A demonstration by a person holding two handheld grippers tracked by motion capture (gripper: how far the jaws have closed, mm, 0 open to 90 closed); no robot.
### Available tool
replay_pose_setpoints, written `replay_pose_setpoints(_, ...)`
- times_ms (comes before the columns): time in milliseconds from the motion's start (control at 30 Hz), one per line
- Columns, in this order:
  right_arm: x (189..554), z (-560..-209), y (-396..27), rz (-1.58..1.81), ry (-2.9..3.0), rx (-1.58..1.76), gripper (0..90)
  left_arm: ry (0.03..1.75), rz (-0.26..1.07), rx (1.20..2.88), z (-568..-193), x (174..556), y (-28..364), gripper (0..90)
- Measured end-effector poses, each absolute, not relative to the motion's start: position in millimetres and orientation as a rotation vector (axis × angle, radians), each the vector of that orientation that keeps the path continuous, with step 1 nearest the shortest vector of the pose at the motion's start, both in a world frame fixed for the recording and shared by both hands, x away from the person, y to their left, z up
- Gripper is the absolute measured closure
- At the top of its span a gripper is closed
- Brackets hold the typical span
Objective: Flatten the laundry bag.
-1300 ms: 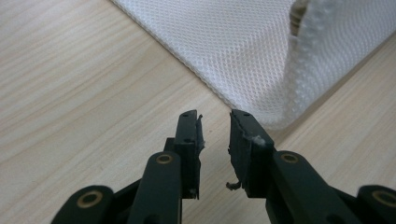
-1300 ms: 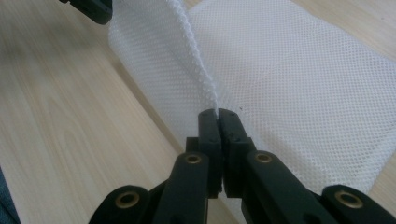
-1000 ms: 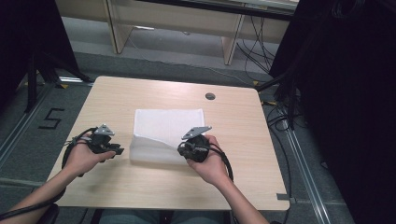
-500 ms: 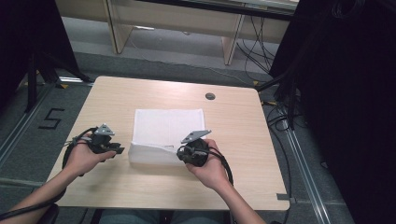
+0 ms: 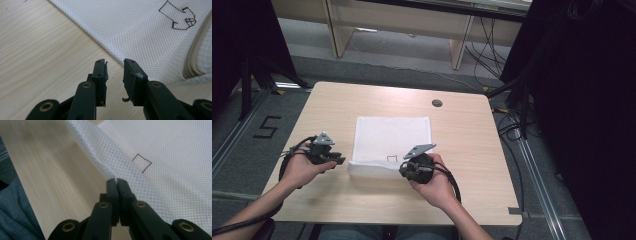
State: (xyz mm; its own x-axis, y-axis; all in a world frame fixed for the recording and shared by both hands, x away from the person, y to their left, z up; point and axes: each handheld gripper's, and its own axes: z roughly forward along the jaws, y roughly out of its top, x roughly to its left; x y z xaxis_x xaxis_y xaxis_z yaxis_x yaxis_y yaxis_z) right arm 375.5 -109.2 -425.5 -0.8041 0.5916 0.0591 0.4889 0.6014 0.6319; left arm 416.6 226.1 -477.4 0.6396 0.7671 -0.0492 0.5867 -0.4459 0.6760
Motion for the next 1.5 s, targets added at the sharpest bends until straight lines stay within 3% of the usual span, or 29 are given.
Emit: replay_pose_setpoints(1500,350,-446,-76,0.938,2.817,0.799,90.0,1.016,0.357,2.196,-477,416,223,70.1)
